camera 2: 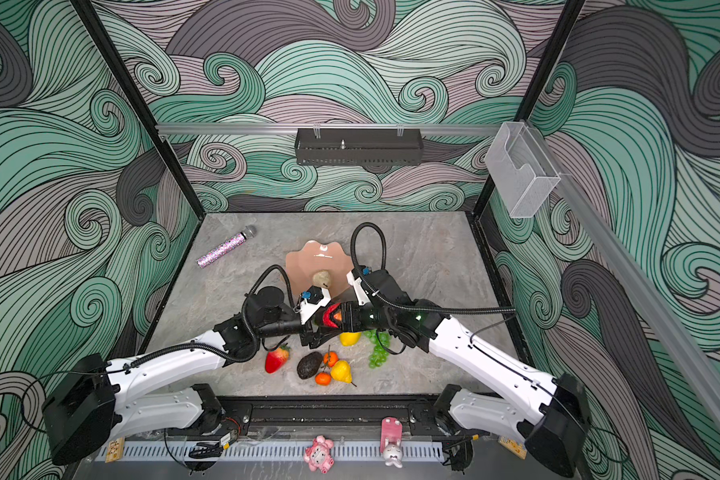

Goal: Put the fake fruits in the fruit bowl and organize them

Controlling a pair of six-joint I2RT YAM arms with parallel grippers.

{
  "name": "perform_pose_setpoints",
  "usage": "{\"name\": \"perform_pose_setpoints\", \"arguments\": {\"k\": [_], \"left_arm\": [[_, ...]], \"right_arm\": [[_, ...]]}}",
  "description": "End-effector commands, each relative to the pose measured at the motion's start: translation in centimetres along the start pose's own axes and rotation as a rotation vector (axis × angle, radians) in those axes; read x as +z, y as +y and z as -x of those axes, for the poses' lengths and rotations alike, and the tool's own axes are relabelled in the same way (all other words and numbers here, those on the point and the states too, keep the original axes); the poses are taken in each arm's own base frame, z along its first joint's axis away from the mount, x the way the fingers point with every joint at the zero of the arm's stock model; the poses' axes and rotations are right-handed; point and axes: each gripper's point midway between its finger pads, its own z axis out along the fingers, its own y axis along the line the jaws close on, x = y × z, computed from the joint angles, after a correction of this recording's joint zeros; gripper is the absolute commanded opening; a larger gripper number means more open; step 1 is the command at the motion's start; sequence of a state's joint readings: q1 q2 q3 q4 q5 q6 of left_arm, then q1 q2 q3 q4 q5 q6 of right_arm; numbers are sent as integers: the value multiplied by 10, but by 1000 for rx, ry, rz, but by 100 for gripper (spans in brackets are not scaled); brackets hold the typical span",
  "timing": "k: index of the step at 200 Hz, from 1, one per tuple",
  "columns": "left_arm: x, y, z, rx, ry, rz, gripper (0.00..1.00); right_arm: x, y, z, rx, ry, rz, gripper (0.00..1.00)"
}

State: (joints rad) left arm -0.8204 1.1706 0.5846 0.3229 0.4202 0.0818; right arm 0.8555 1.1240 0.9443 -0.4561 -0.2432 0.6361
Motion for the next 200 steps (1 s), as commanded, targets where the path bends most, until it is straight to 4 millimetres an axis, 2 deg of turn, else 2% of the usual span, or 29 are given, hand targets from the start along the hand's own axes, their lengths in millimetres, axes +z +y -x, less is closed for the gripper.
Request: {"name": "perform_pose_setpoints", "arguments": {"k": [1, 29, 46, 75, 93, 108, 124, 159, 200], "left_arm": [[1, -1, 15, 33, -48, -8, 71], [0, -3, 11, 35, -38, -15, 55], [-2, 0, 9, 28, -50, 12, 49], [-6, 5, 5, 10, -64, 55, 48], [-7, 4, 1, -4, -64, 54, 48], [-8, 3, -3, -18, -65, 48, 48], [-8, 3, -6, -36, -69, 48, 48], [-8, 0, -7, -56, -74, 35, 48], [-7, -1, -7, -60, -72, 25, 48]], "right_arm": [[-2, 22, 9, -31, -10, 60, 59], [-5, 23, 13, -50, -23, 52, 60], [-7, 22, 15, -62, -30, 46, 62], [-21, 18, 22, -133, -57, 9, 79], [-36, 13, 31, -210, -109, -10, 81], [-44, 13, 36, -261, -136, -9, 77], [-47, 15, 38, -286, -136, -6, 69], [-37, 18, 33, -288, -77, 18, 50], [-24, 11, 27, -258, -30, 3, 40]]}}
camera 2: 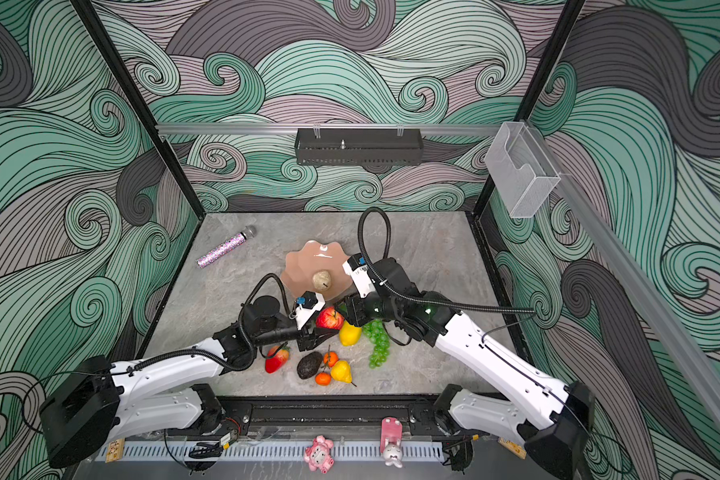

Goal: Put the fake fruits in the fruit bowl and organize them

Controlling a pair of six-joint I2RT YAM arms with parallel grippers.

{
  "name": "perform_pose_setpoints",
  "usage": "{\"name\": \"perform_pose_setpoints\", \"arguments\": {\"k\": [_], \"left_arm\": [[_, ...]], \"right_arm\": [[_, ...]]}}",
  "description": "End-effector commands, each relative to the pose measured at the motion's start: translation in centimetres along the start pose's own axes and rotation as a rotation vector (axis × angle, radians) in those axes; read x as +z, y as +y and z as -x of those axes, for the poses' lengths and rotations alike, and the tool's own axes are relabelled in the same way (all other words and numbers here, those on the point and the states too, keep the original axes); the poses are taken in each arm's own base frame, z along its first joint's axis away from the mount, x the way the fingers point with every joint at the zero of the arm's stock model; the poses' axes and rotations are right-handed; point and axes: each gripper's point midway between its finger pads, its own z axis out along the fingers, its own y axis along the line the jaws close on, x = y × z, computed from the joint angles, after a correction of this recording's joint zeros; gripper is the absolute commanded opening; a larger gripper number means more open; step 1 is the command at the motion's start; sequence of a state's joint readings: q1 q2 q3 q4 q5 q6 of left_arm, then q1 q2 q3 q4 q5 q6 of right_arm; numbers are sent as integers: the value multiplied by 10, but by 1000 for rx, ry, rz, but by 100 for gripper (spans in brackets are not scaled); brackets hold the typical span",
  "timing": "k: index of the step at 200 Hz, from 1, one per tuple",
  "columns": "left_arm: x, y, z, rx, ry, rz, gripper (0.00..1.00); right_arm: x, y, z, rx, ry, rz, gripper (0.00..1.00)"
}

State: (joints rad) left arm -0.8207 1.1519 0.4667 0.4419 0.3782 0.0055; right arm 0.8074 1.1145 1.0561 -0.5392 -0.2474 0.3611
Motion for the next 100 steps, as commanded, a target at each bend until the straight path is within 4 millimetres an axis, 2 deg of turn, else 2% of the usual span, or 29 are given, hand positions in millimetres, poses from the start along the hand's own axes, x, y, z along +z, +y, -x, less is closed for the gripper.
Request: {"name": "perform_pose_setpoints", "arguments": {"k": [1, 100], "left_arm": [[-2, -5, 17, 7, -55, -20, 48], [0, -7, 13, 10, -37, -36, 49]], "right_arm": [[2, 2, -1, -2, 23, 14, 40], [21, 4, -20, 1, 117, 26, 24]]}}
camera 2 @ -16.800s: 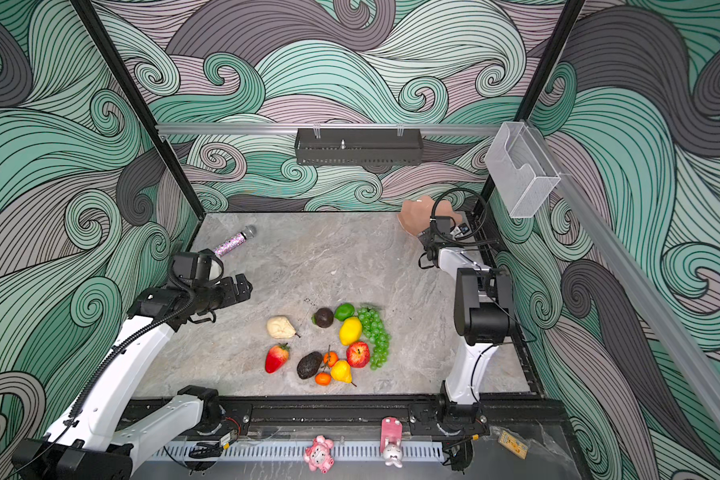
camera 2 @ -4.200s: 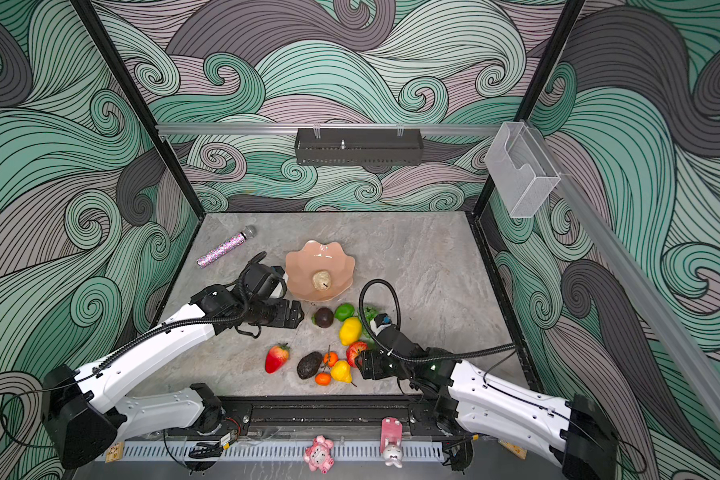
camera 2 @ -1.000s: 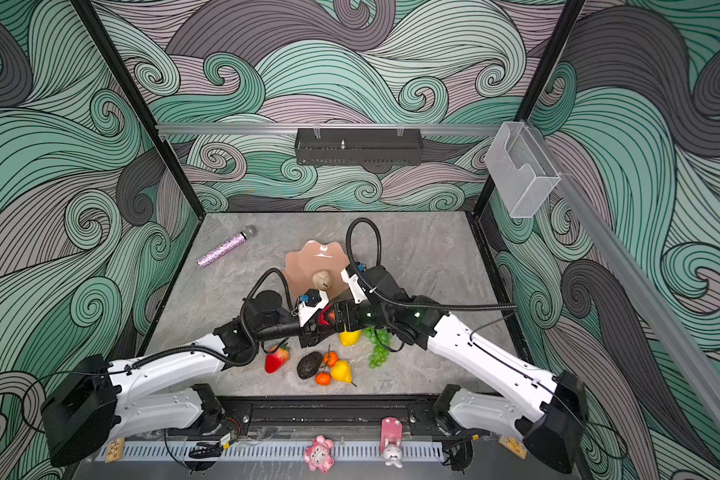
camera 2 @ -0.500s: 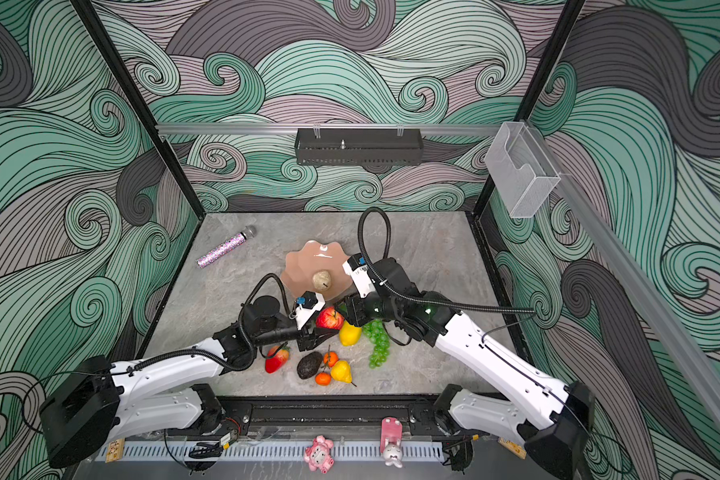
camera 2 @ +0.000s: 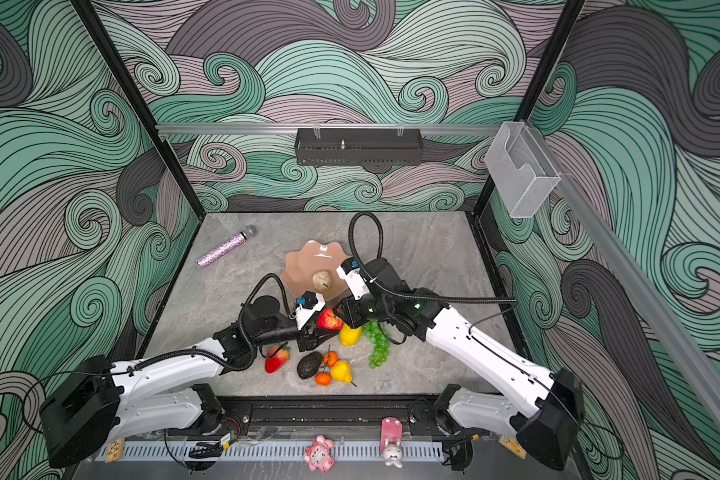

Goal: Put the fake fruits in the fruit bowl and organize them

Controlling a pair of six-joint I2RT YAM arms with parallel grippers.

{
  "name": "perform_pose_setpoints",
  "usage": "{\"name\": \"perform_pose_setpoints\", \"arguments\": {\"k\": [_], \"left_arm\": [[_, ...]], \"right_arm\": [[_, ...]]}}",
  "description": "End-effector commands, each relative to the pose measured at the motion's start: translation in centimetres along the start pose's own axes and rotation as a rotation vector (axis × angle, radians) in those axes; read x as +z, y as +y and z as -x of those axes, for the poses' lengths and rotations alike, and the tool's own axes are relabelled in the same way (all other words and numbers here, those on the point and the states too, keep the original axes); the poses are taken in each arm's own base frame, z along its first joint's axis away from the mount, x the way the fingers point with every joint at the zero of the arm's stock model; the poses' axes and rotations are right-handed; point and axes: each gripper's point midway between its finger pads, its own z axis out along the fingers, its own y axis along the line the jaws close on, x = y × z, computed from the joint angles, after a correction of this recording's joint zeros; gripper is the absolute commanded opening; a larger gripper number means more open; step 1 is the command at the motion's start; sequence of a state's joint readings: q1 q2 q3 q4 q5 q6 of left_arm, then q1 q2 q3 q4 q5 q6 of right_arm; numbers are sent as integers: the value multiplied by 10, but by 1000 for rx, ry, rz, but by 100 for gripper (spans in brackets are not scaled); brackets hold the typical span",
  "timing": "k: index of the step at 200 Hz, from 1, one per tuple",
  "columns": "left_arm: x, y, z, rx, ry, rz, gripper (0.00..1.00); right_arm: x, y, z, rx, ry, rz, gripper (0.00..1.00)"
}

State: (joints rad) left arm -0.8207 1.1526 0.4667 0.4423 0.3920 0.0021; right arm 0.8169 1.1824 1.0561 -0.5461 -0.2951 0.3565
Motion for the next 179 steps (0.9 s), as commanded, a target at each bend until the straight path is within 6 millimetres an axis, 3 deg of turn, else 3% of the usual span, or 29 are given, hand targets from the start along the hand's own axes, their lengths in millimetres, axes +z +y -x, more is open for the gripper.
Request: {"name": "perform_pose_setpoints", "arguments": {"k": [1, 98, 139, 153, 179], "left_arm": [[0, -5, 13, 13, -36, -22, 49], [1, -8, 11, 11, -29, -40, 52], [-2, -3, 13, 3, -46, 1, 68], [-5, 1, 16, -8, -55, 31, 98], [-24, 16, 26, -74, -22, 158, 99]], "right_arm": [[2, 3, -5, -8, 31, 1, 24], [7, 4, -6, -49, 45, -28, 5], [6, -5, -2, -75, 31, -90, 2], [6, -10, 0, -89, 29, -120, 2], [6, -21, 10, -140, 33, -201, 1]]}}
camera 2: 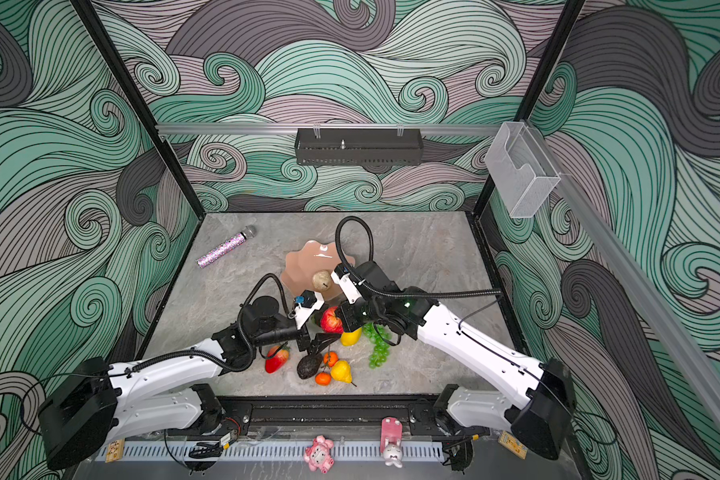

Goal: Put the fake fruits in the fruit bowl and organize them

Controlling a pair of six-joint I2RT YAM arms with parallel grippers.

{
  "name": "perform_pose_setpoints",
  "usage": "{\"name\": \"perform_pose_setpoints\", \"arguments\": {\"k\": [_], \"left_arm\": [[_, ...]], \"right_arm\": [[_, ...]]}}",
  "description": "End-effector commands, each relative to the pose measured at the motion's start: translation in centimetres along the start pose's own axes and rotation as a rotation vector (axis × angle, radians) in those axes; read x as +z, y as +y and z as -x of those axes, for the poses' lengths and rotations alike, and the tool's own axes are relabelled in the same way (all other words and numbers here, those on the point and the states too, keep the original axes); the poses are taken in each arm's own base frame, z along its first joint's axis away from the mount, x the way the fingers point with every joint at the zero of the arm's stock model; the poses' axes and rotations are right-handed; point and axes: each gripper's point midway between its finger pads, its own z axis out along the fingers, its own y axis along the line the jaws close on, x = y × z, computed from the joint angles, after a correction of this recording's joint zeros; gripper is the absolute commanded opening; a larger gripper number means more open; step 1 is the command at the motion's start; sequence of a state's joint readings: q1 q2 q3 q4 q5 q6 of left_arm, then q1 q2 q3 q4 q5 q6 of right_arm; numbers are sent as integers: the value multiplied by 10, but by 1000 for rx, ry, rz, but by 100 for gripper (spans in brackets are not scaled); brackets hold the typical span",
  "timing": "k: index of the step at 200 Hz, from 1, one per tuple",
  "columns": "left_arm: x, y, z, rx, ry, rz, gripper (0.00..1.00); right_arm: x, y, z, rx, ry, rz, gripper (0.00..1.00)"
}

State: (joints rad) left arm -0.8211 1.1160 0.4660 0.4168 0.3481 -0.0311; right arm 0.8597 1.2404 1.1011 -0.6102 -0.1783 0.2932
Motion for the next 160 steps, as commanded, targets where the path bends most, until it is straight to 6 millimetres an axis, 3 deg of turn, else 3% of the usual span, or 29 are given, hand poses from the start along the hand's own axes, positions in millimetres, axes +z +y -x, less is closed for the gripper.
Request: {"name": "perform_pose_setpoints", "arguments": {"k": [1, 34, 56, 77, 92, 114, 160], "left_arm": [[-19, 12, 21, -47, -8, 120, 99], [-75, 18, 39, -84, -50, 270, 99], [-124, 30, 50, -128, -87, 427, 99], [-179, 54, 53, -170, -121, 669, 99], [-204, 59, 52, -144, -109, 754, 99], [-214, 60, 48, -111, -92, 782, 99], [-208, 64, 36, -111, -23, 797, 99]], "right_arm": [[-3, -13, 14, -65, -16, -100, 1], [5, -30, 37, -112, -17, -198, 1], [19, -38, 58, -139, -13, -238, 1], [41, -48, 80, -153, 1, -271, 0], [57, -54, 95, -163, 7, -292, 0], [77, -62, 117, -168, 4, -311, 0], [115, -68, 151, -161, 10, -306, 0]]}}
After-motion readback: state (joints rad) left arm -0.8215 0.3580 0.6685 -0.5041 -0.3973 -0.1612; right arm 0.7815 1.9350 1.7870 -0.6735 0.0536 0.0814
